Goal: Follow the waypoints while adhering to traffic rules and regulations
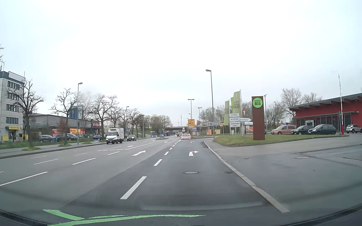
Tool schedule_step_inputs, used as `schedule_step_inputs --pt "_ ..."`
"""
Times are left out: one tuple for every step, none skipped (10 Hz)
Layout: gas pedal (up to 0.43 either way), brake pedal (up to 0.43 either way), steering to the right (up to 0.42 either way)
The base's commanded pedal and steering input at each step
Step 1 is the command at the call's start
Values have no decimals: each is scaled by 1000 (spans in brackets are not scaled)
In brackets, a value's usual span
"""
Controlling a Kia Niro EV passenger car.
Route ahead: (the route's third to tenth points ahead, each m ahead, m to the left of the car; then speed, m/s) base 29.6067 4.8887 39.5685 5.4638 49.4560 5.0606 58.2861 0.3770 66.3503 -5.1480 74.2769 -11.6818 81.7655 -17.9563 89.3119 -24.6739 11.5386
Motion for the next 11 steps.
schedule_step_inputs --pt "67 0 12" --pt "59 0 12" --pt "39 0 11" --pt "28 0 11" --pt "20 0 9" --pt "20 0 8" --pt "20 0 7" --pt "20 0 7" --pt "20 0 7" --pt "20 0 7" --pt "20 0 6"
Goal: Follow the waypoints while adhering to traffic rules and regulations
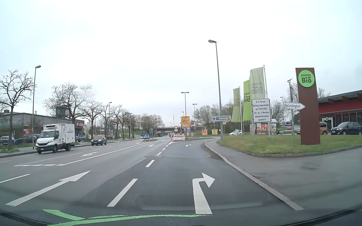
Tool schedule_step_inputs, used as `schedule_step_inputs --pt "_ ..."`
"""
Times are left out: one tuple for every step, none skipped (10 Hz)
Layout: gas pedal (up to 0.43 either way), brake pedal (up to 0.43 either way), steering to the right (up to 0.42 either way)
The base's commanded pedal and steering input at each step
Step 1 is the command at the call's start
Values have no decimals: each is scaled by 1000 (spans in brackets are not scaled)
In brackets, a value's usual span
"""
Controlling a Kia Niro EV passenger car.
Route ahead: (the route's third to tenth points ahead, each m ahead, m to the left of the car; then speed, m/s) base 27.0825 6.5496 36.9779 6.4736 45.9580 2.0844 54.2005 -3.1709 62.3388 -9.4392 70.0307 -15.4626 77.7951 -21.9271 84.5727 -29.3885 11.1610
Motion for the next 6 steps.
schedule_step_inputs --pt "20 0 6" --pt "20 0 6" --pt "20 0 6" --pt "20 0 6" --pt "20 0 6" --pt "20 0 5"
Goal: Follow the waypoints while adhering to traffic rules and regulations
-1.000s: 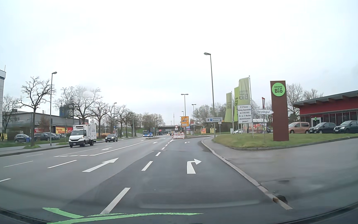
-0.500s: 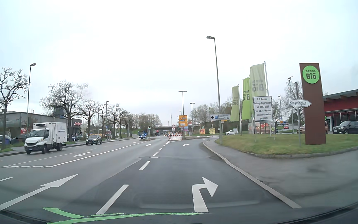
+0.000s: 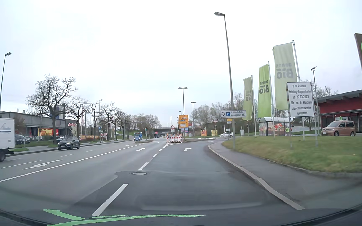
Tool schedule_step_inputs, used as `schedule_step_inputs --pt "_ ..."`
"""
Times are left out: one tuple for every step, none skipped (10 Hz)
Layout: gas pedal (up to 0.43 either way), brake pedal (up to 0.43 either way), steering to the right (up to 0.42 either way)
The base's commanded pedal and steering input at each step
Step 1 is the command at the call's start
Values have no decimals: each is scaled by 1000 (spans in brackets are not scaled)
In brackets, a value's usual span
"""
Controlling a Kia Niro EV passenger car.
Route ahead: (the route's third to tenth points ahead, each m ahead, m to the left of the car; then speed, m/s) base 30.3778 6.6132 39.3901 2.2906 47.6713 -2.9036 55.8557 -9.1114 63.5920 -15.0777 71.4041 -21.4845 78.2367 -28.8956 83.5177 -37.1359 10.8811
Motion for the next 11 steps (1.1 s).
schedule_step_inputs --pt "0 0 6" --pt "0 0 5" --pt "0 0 5" --pt "0 0 5" --pt "0 0 5" --pt "0 0 5" --pt "0 0 6" --pt "0 0 6" --pt "0 0 6" --pt "0 0 7" --pt "0 0 9"
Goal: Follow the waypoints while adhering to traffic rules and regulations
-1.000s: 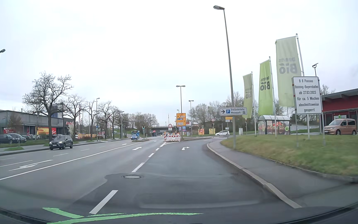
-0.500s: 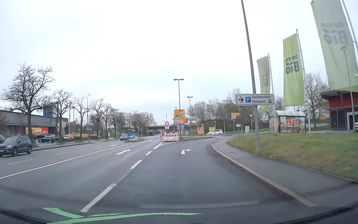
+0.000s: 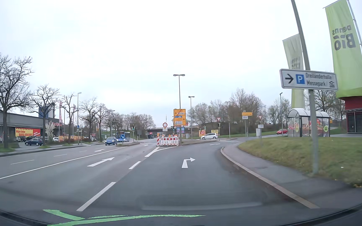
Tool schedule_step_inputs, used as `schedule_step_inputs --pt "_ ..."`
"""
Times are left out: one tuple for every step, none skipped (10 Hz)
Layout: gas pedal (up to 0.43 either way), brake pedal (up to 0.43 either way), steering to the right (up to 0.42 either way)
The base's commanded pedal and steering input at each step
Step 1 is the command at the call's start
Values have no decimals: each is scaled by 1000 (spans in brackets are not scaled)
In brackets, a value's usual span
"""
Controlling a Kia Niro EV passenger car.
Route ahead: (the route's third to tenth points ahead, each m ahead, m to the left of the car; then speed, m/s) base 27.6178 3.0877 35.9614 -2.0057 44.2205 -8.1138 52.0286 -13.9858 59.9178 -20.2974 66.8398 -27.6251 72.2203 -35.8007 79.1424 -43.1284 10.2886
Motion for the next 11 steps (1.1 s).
schedule_step_inputs --pt "0 0 9" --pt "0 6 12" --pt "0 24 15" --pt "0 61 17" --pt "0 85 20" --pt "0 98 23" --pt "0 110 25" --pt "0 110 26" --pt "0 110 28" --pt "0 122 30" --pt "0 122 33"
